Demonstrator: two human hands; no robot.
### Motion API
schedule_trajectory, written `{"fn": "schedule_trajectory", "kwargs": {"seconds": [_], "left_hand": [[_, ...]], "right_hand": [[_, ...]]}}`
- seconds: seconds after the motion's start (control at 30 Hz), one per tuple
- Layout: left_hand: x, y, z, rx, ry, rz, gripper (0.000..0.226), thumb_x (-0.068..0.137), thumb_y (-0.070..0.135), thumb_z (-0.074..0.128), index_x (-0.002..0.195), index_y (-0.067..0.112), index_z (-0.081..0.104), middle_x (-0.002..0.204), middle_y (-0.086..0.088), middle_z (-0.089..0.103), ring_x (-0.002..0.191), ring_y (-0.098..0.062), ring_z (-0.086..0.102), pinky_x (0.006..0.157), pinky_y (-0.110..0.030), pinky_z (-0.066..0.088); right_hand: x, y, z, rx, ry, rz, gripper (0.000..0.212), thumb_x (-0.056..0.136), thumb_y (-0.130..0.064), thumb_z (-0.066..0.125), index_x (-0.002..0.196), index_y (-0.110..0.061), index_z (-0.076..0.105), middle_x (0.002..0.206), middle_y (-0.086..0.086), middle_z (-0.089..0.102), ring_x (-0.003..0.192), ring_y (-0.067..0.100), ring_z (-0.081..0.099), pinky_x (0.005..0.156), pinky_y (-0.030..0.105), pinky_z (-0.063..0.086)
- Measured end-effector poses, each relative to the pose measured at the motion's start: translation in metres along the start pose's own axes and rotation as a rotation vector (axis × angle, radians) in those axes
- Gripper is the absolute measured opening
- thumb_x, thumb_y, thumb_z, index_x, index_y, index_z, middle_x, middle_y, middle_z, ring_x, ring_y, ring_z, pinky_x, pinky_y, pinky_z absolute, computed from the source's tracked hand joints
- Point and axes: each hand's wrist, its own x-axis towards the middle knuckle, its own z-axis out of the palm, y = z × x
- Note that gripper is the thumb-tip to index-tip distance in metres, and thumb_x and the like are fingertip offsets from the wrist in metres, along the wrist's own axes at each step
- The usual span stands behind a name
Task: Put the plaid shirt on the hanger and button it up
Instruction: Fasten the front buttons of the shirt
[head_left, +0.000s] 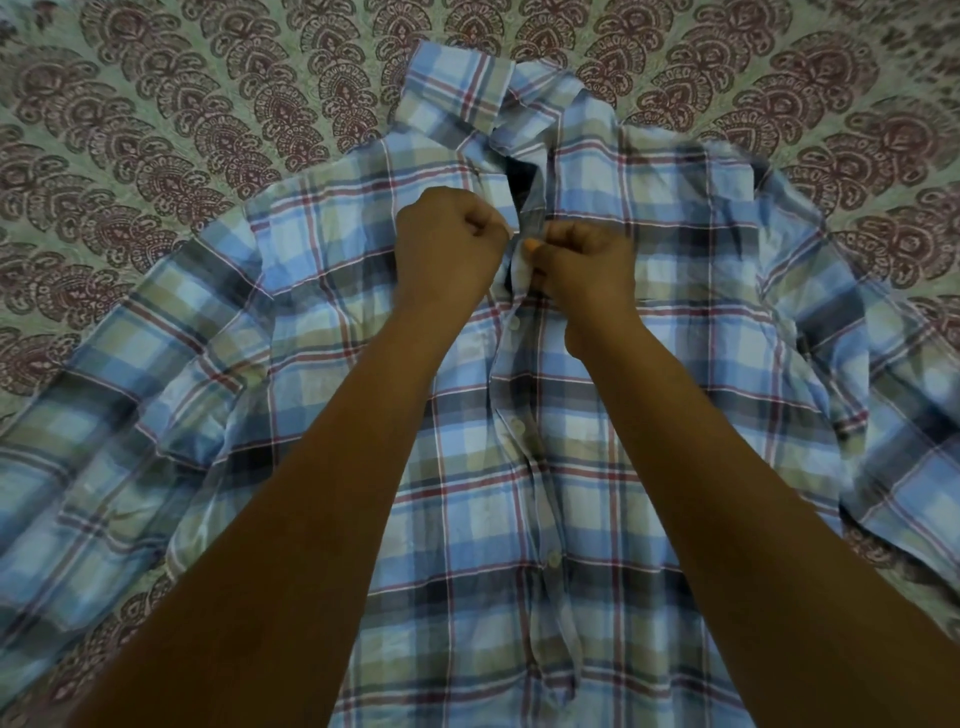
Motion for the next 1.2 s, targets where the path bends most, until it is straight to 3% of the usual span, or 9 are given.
{"fn": "schedule_trajectory", "kwargs": {"seconds": [0.13,0.23,0.37,0.53,0.67,0.77,0.83,1.0,1.2], "left_hand": [[0.001,-0.001,0.004,-0.09,-0.013,-0.065,0.016,0.084,0.007,0.059,0.083,-0.004,0.07,0.082,-0.017,0.071,0.081,-0.028,0.068,0.081,-0.041,0.056],[0.003,-0.003,0.005,-0.124,-0.023,-0.098,0.015,0.084,0.008,0.059,0.083,-0.002,0.07,0.082,-0.016,0.07,0.081,-0.028,0.068,0.081,-0.042,0.056],[0.002,-0.003,0.007,-0.058,0.017,-0.054,0.017,0.084,0.011,0.059,0.081,-0.001,0.07,0.078,-0.016,0.07,0.075,-0.027,0.067,0.077,-0.04,0.056],[0.0,-0.007,0.007,-0.116,-0.009,-0.064,0.015,0.083,0.009,0.059,0.08,-0.002,0.07,0.076,-0.016,0.069,0.075,-0.028,0.068,0.077,-0.041,0.057],[0.001,-0.009,0.008,-0.19,-0.005,-0.094,0.012,0.082,0.009,0.06,0.079,0.003,0.069,0.073,-0.011,0.069,0.074,-0.027,0.069,0.078,-0.042,0.057],[0.005,-0.008,0.009,-0.216,0.02,-0.099,0.011,0.082,0.01,0.061,0.078,0.004,0.07,0.074,-0.013,0.07,0.073,-0.027,0.069,0.078,-0.043,0.057],[0.008,-0.006,0.01,-0.208,0.03,-0.086,0.011,0.081,0.01,0.061,0.075,0.006,0.07,0.07,-0.008,0.069,0.072,-0.026,0.068,0.077,-0.043,0.057],[0.018,-0.003,0.012,-0.206,0.042,-0.077,0.023,0.08,0.009,0.061,0.06,0.021,0.062,0.061,0.001,0.063,0.068,-0.024,0.067,0.07,-0.043,0.058],[0.027,-0.003,0.011,-0.193,-0.006,-0.057,0.023,0.081,0.007,0.06,0.062,0.018,0.063,0.061,0.002,0.061,0.07,-0.026,0.067,0.073,-0.043,0.057]], "right_hand": [[-0.006,0.0,-0.002,0.082,-0.043,0.015,0.022,0.085,0.0,0.057,0.067,-0.011,0.062,0.074,0.016,0.064,0.076,0.034,0.064,0.076,0.042,0.057],[-0.006,0.0,-0.004,0.147,-0.094,0.039,0.024,0.089,0.001,0.053,0.068,-0.009,0.056,0.071,0.012,0.057,0.069,0.023,0.056,0.064,0.029,0.052],[-0.002,0.003,-0.004,0.187,-0.086,0.098,0.024,0.091,-0.001,0.048,0.07,-0.012,0.05,0.067,0.008,0.048,0.063,0.019,0.044,0.061,0.028,0.043],[-0.005,0.008,-0.004,0.341,-0.082,0.141,0.027,0.091,-0.001,0.052,0.067,-0.014,0.054,0.051,-0.007,0.056,0.053,0.008,0.051,0.059,0.021,0.049],[-0.005,0.009,-0.003,0.308,-0.076,0.074,0.011,0.09,-0.001,0.052,0.092,-0.01,0.058,0.075,0.002,0.057,0.067,0.011,0.054,0.064,0.021,0.05],[-0.006,0.008,-0.001,0.27,-0.07,0.058,0.023,0.091,-0.001,0.05,0.114,0.0,0.057,0.09,0.008,0.059,0.078,0.016,0.055,0.074,0.026,0.05],[-0.007,0.006,-0.002,0.219,-0.079,0.008,0.025,0.092,0.001,0.047,0.115,-0.001,0.056,0.093,0.01,0.058,0.082,0.02,0.053,0.076,0.029,0.048],[-0.007,-0.001,-0.002,0.1,-0.091,-0.106,0.027,0.092,0.004,0.043,0.11,-0.009,0.058,0.081,0.0,0.056,0.069,0.009,0.05,0.06,0.013,0.047],[-0.003,0.0,0.002,-0.007,-0.023,-0.148,0.032,0.091,0.002,0.046,0.122,-0.001,0.056,0.122,0.014,0.062,0.112,0.022,0.058,0.099,0.033,0.048]]}}
